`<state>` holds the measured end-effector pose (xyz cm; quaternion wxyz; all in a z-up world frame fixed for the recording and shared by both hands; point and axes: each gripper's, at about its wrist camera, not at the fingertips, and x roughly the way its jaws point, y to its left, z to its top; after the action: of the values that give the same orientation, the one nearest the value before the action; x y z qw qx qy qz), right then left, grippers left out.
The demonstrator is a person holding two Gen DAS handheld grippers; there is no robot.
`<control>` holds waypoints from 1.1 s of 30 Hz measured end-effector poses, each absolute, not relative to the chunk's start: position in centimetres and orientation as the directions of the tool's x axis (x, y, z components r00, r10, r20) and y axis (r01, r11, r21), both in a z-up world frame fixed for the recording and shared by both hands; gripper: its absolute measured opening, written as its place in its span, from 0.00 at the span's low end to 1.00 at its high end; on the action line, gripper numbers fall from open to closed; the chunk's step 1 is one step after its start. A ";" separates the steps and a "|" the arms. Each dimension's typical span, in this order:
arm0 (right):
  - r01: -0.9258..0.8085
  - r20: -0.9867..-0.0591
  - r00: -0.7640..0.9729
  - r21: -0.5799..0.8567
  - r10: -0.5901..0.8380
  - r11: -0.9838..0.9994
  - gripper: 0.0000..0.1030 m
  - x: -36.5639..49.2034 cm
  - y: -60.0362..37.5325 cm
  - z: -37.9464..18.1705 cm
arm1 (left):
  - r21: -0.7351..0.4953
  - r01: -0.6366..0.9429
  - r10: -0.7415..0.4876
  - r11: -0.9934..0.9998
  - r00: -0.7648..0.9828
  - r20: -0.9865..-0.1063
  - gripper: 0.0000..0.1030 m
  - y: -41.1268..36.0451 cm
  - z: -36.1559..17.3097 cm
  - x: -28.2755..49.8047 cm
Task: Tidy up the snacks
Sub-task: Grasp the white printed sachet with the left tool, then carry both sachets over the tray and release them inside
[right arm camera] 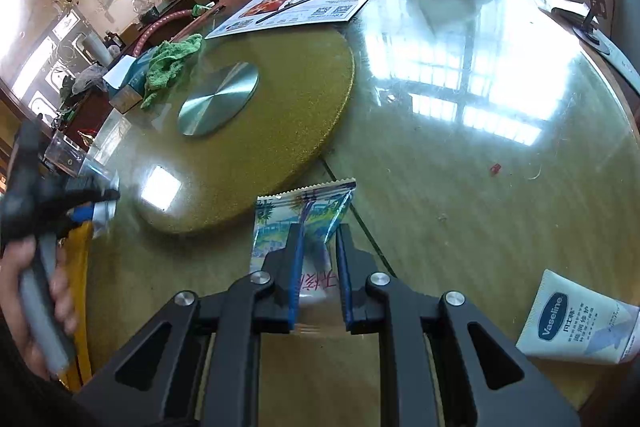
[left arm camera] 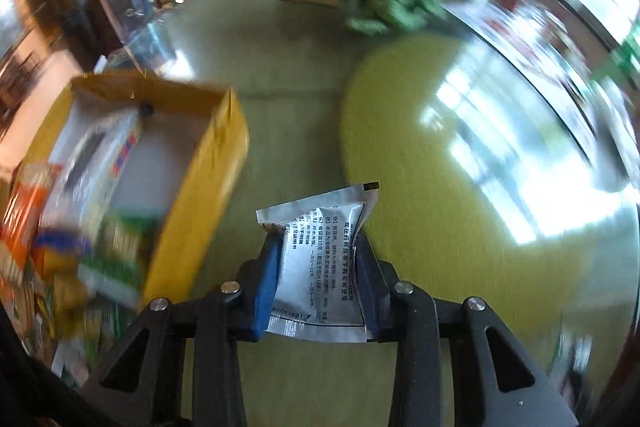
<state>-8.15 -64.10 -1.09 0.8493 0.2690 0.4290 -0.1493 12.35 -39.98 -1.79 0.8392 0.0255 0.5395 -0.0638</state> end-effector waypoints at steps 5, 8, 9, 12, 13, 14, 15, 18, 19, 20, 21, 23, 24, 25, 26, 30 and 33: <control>0.453 -0.790 0.613 0.338 -0.013 0.825 0.12 -8.2 -63.5 -0.5 | -0.148 0.260 -0.241 0.954 0.375 -0.895 0.34 -38.1 -1.5 4.6; 0.413 -0.768 0.641 0.336 -0.008 0.846 0.10 -8.4 -62.6 0.4 | -0.171 0.306 -0.287 0.937 0.389 -0.876 0.34 -37.1 -1.5 1.3; 0.399 -0.766 0.643 0.333 -0.002 0.854 0.09 -8.3 -62.3 0.4 | -0.186 0.314 -0.305 0.931 0.389 -0.869 0.34 -36.8 -1.5 0.7; 0.361 -0.760 0.649 0.353 0.039 0.863 0.09 -8.0 -61.5 0.3 | -0.240 0.330 -0.359 0.913 0.372 -0.856 0.34 -35.8 -1.4 -0.9; 0.341 -0.749 0.661 0.355 0.047 0.870 0.08 -8.0 -61.2 0.6 | -0.258 0.329 -0.376 0.908 0.370 -0.849 0.34 -35.6 -1.2 -1.1; 0.328 -0.740 0.671 0.356 0.049 0.875 0.08 -8.0 -60.9 0.8 | -0.282 0.325 -0.397 0.903 0.376 -0.837 0.34 -35.0 -0.7 -1.4; 0.315 -0.730 0.681 0.355 0.051 0.880 0.07 -8.0 -60.6 1.0 | -0.293 0.323 -0.408 0.900 0.382 -0.829 0.34 -34.5 -0.2 -1.3; 0.269 -0.703 0.707 0.367 0.077 0.891 0.06 -8.0 -59.6 1.4 | -0.330 0.335 -0.452 0.883 0.412 -0.791 0.34 -33.6 1.6 -1.7; 0.252 -0.695 0.713 0.380 0.095 0.890 0.06 -7.9 -59.3 1.5 | -0.336 0.336 -0.460 0.880 0.428 -0.778 0.34 -33.3 2.3 -1.9; 0.233 -0.684 0.721 0.395 0.115 0.889 0.06 -8.0 -59.0 1.7 | -0.339 0.337 -0.466 0.878 0.445 -0.765 0.34 -32.4 3.0 -2.5; 0.214 -0.674 0.727 0.401 0.129 0.891 0.05 -7.9 -58.5 1.9 | -0.345 0.337 -0.473 0.876 0.457 -0.753 0.34 -31.6 3.7 -2.7; 0.181 -0.660 0.737 0.403 0.148 0.897 0.05 -7.8 -57.4 2.3 | -0.358 0.345 -0.491 0.867 0.475 -0.731 0.34 -30.1 5.0 -3.0; 0.166 -0.655 0.739 0.407 0.160 0.898 0.05 -7.8 -56.8 2.6 | -0.361 0.346 -0.494 0.866 0.487 -0.720 0.34 -29.3 5.4 -3.2; 0.152 -0.650 0.740 0.412 0.173 0.898 0.05 -7.7 -56.2 2.8 | -0.361 0.340 -0.492 0.868 0.502 -0.711 0.34 -28.5 5.8 -3.3; 0.130 -0.644 0.740 0.418 0.193 0.899 0.05 -7.7 -55.3 3.3 | -0.362 0.326 -0.485 0.873 0.524 -0.700 0.34 -27.0 6.3 -3.5; 0.032 -0.599 0.752 0.451 0.276 0.892 0.05 -8.1 -51.4 5.8 | -0.380 0.277 -0.470 0.883 0.561 -0.682 0.34 -22.9 7.3 -2.9; -0.056 -0.555 0.755 0.476 0.350 0.878 0.05 -7.5 -48.0 8.3 | -0.375 0.248 -0.447 0.893 0.583 -0.679 0.34 -20.0 7.3 -1.9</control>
<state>-7.49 -48.01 8.35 0.9102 0.2207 0.3321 0.1115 -1.92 -19.99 7.30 0.8814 -0.1205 0.4120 -0.1971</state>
